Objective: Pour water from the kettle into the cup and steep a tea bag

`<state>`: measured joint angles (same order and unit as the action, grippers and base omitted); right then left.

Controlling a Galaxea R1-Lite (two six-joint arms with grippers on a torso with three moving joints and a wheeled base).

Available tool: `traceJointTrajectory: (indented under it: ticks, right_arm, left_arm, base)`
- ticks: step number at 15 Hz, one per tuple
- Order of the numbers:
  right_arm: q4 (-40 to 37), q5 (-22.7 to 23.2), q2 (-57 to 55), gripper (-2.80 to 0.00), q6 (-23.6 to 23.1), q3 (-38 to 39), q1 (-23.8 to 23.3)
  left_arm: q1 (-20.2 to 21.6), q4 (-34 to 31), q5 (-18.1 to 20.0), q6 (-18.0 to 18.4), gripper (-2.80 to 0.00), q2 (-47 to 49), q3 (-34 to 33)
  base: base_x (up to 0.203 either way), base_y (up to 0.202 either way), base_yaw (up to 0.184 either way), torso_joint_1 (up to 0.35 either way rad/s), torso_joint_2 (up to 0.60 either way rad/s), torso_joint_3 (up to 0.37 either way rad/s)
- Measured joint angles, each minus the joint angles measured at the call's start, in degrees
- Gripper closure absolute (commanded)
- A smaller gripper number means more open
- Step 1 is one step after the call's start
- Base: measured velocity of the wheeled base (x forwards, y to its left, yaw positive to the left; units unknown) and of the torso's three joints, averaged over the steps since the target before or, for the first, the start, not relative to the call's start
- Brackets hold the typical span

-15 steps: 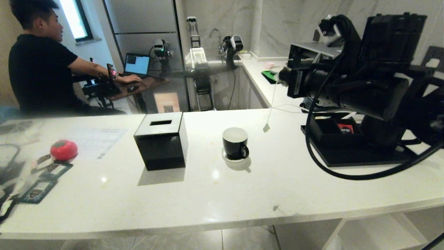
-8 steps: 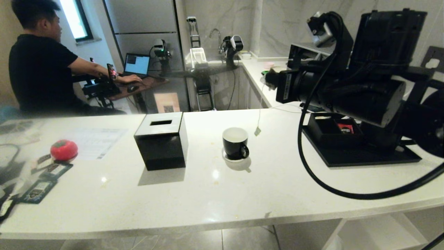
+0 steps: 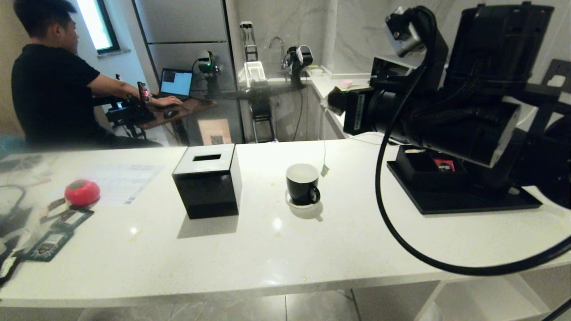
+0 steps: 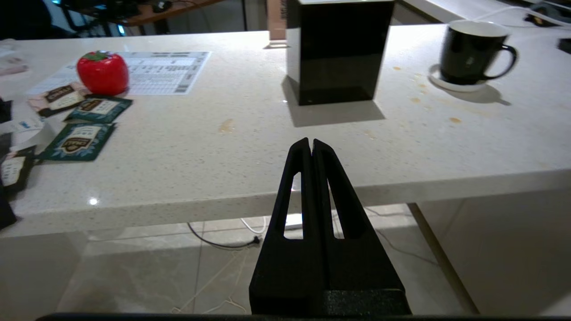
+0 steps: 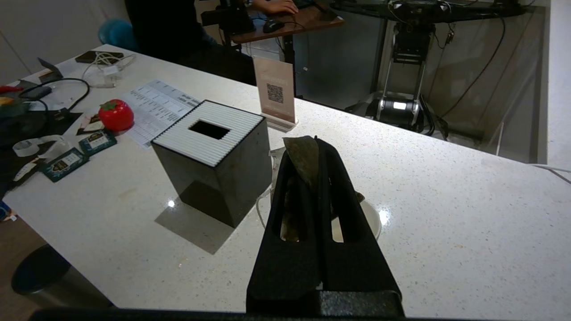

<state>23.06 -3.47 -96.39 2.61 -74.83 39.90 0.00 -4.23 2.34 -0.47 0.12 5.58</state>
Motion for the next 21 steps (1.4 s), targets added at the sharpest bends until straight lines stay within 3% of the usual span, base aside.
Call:
traceJointTrajectory:
  ticks: [5,11,16,21]
  right_arm:
    - [-0.69,-0.02,-0.22,0.00,0.02,-1.70,0.47]
    - [-3.29,0.15,-1.09,0.00,0.00,-6.90,0.52]
    - [-5.45,0.16,-2.99,0.00,0.02,-12.29,0.52]
    - [-5.86,0.15,-4.11,0.00,0.03,-14.25,0.43]
  left_arm:
    - [-0.03,-2.19,5.14,-0.15,0.00,6.17,6.21]
    - [-0.77,-0.71,9.67,-0.19,0.00,23.85,16.17]
    - [-2.52,6.90,12.75,-0.81,0.00,42.58,23.81]
    - [-11.90,19.56,13.25,-8.58,0.00,61.57,31.51]
  base:
    - [0.000,0.000,0.000,0.000,0.00,0.000]
    - [0.000,0.000,0.000,0.000,0.00,0.000]
    - [0.000,0.000,0.000,0.000,0.00,0.000]
    - [0.000,0.000,0.000,0.000,0.00,0.000]
